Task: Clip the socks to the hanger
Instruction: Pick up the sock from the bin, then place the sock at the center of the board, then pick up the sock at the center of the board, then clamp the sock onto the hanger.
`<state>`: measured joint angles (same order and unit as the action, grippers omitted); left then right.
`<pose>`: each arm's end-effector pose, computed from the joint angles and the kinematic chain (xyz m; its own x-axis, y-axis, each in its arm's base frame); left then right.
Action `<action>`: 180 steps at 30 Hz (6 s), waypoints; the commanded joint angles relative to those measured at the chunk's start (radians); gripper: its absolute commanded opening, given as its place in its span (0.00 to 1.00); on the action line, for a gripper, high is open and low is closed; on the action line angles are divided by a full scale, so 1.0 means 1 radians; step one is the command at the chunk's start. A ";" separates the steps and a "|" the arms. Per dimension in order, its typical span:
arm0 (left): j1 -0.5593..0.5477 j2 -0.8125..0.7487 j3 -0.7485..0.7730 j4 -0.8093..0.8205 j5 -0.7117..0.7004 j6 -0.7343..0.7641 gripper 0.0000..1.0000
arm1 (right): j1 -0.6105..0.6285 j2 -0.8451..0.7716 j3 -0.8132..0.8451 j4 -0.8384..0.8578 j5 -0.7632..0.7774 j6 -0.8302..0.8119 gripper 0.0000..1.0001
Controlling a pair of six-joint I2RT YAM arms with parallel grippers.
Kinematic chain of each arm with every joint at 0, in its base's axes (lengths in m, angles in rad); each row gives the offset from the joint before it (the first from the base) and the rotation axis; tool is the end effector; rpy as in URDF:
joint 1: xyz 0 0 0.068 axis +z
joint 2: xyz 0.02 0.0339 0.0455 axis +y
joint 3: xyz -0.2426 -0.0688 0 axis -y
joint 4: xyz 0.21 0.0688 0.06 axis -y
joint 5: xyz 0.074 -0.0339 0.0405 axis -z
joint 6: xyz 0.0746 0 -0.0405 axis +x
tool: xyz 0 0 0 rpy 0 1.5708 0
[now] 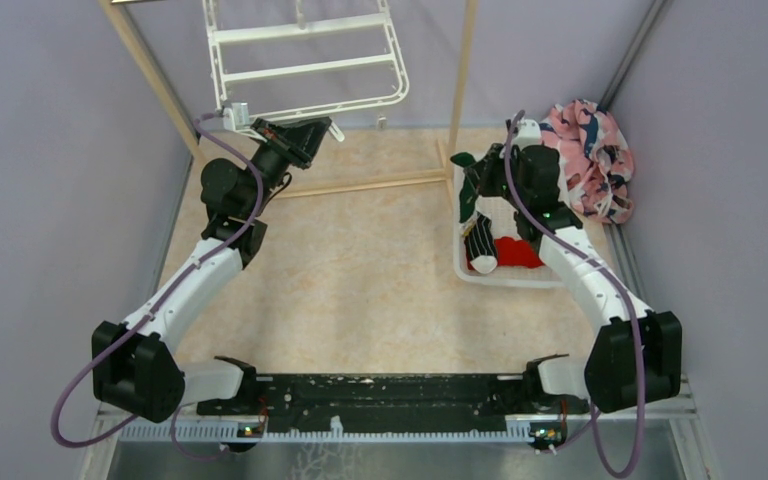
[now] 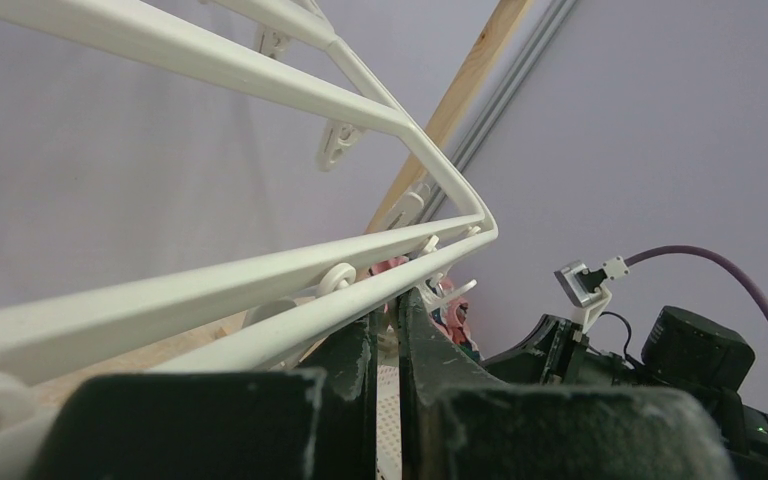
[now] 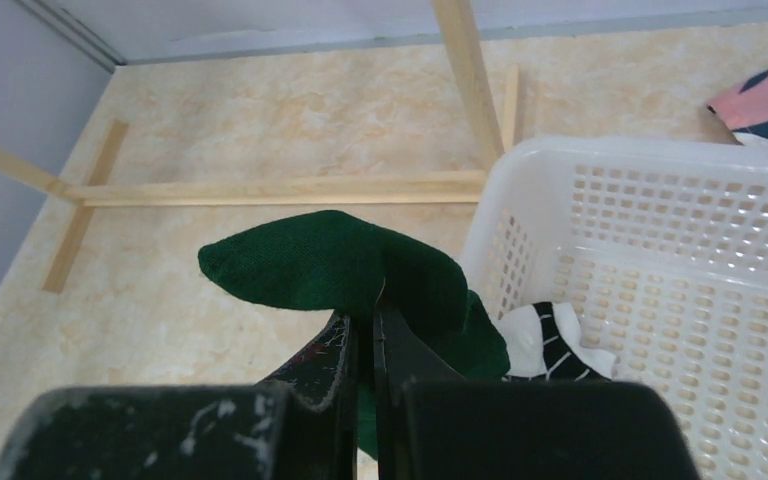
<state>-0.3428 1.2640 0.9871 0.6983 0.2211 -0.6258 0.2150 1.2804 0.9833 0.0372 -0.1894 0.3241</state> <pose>0.2762 -0.1159 0.4051 0.0097 -0.6103 -0.7921 0.6442 0.6097 -0.4618 0.3011 0.0801 0.3040 -0.3613 0.2412 -0.9007 -0.2872 0.8902 0.3536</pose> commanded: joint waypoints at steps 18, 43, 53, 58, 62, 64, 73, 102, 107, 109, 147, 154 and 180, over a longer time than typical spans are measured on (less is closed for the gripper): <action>-0.004 0.010 0.030 0.034 0.019 0.014 0.00 | 0.151 -0.029 0.151 0.042 -0.084 -0.019 0.00; -0.013 -0.023 0.012 0.031 -0.004 0.032 0.00 | 0.270 0.373 0.207 -0.064 0.425 0.012 0.63; -0.014 -0.010 0.012 0.041 0.009 0.022 0.00 | 0.355 0.369 0.214 -0.120 0.434 -0.048 0.63; -0.015 -0.016 0.009 0.039 0.008 0.021 0.00 | 0.362 0.448 0.209 -0.128 0.363 -0.031 0.63; -0.015 -0.016 0.008 0.038 0.008 0.021 0.00 | 0.386 0.498 0.224 -0.135 0.348 -0.033 0.63; -0.015 -0.016 0.010 0.039 0.007 0.021 0.00 | 0.393 0.524 0.237 -0.152 0.354 -0.037 0.63; -0.013 -0.020 0.010 0.036 0.005 0.023 0.00 | 0.414 0.554 0.190 -0.153 0.347 -0.034 0.61; -0.015 -0.020 0.017 0.033 0.012 0.006 0.00 | 0.444 0.597 0.152 -0.094 0.116 0.007 0.00; -0.016 -0.015 0.020 0.032 0.013 0.006 0.00 | 0.445 0.559 0.141 0.022 -0.038 0.085 0.00; -0.015 -0.019 0.019 0.028 0.011 0.010 0.00 | 0.443 0.539 0.137 0.045 -0.076 0.105 0.00; -0.025 -0.008 0.007 0.029 -0.004 -0.032 0.00 | 0.623 0.176 0.061 0.738 0.511 0.190 0.00; -0.028 -0.008 0.008 0.021 -0.017 -0.024 0.00 | 0.623 0.241 0.184 0.711 0.503 0.123 0.00; -0.030 0.005 0.014 0.021 -0.021 -0.018 0.00 | 0.623 0.177 0.151 0.730 0.485 0.114 0.00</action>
<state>-0.3695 1.2724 0.9871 0.7139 0.2092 -0.6533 0.8219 1.5249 1.1275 0.7040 0.2909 0.4614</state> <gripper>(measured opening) 0.063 0.012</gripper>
